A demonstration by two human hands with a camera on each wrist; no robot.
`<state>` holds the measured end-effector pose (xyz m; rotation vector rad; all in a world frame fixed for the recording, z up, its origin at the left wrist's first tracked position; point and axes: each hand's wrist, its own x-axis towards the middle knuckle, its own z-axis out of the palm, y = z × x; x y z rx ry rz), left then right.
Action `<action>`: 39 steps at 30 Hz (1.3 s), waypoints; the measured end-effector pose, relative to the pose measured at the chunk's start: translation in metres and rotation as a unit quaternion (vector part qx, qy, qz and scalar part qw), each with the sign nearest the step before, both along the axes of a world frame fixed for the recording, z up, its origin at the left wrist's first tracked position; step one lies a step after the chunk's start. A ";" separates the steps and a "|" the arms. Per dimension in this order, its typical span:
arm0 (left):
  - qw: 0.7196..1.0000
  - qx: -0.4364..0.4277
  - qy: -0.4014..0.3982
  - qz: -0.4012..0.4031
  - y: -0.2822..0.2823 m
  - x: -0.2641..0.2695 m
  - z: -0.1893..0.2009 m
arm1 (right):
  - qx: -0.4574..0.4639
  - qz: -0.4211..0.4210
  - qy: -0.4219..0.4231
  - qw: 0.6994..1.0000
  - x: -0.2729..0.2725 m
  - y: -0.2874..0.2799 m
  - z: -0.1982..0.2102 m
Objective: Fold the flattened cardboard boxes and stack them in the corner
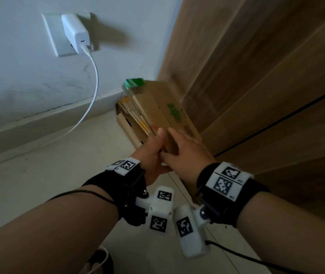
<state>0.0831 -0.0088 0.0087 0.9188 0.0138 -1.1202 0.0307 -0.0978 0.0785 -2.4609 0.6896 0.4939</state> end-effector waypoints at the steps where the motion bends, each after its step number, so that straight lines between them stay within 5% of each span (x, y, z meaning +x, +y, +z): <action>1: 1.000 0.005 0.011 0.018 0.000 0.001 -0.001 | 0.002 0.010 0.010 1.000 0.001 0.003 -0.003; 7: 0.987 0.084 0.045 0.129 0.002 0.012 -0.018 | 0.051 0.032 0.010 0.998 0.002 0.002 -0.020; 12: 0.978 0.094 0.077 0.169 0.006 0.027 -0.034 | 0.042 -0.177 0.013 0.983 -0.007 -0.027 -0.049; 16: 0.972 0.104 0.077 0.194 0.005 0.042 -0.047 | 0.082 -0.336 0.021 0.938 -0.014 -0.044 -0.076; 20: 0.969 0.117 0.078 0.202 0.001 0.054 -0.053 | 0.202 -0.464 0.015 0.862 -0.014 -0.054 -0.110; 22: 0.972 0.132 0.060 0.185 -0.003 0.060 -0.054 | 0.268 -0.497 -0.001 0.825 -0.011 -0.056 -0.122; 28: 0.970 0.227 -0.015 0.088 -0.014 0.083 -0.058 | 0.309 -0.535 -0.063 0.784 -0.005 -0.056 -0.138; 34: 0.955 0.278 -0.100 0.015 -0.009 0.097 -0.072 | 0.238 -0.515 -0.085 0.819 0.023 -0.082 -0.214; 39: 0.941 0.323 -0.091 -0.047 0.002 0.100 -0.086 | 0.211 -0.480 -0.018 0.852 0.052 -0.070 -0.177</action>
